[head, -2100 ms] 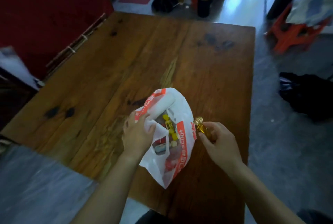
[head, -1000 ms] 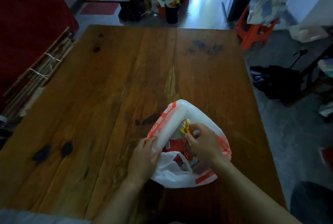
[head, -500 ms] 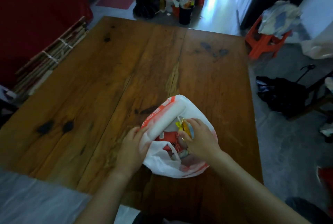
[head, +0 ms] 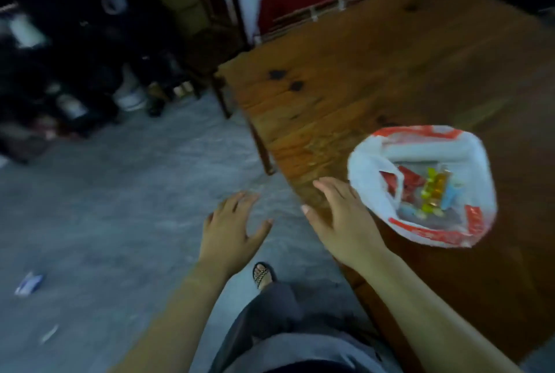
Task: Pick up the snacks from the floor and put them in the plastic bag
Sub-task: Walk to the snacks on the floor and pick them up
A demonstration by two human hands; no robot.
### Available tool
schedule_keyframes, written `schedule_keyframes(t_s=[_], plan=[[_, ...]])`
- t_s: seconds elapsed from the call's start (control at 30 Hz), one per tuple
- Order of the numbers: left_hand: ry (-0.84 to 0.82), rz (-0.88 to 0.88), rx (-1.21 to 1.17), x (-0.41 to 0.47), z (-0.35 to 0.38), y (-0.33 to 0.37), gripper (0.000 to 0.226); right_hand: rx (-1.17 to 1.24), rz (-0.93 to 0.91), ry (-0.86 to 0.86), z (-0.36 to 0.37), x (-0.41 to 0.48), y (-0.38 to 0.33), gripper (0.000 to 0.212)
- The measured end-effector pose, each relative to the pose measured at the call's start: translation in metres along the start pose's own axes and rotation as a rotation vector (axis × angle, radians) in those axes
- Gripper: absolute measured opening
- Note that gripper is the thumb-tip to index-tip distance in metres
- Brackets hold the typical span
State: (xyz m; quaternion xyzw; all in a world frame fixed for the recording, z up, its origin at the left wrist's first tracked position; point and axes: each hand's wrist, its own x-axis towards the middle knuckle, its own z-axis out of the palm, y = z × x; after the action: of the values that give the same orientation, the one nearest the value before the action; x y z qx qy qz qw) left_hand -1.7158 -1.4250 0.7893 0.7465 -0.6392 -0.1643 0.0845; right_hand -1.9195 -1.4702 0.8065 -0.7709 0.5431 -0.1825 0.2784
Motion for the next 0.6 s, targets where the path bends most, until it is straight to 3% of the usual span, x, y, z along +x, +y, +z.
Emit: schedule_keyframes(t_s=[0.27,0.6], plan=[[0.201,-0.463,-0.083,-0.132,-0.031,-0.12,0.076,-0.093,-0.341,-0.368,0.1,0.004,-0.116,0.063],[0.292,-0.813,-0.116,-0.255,-0.075,-0.307,0.081,-0.139,-0.654,-0.685,0.28,-0.02,-0.315,0.061]])
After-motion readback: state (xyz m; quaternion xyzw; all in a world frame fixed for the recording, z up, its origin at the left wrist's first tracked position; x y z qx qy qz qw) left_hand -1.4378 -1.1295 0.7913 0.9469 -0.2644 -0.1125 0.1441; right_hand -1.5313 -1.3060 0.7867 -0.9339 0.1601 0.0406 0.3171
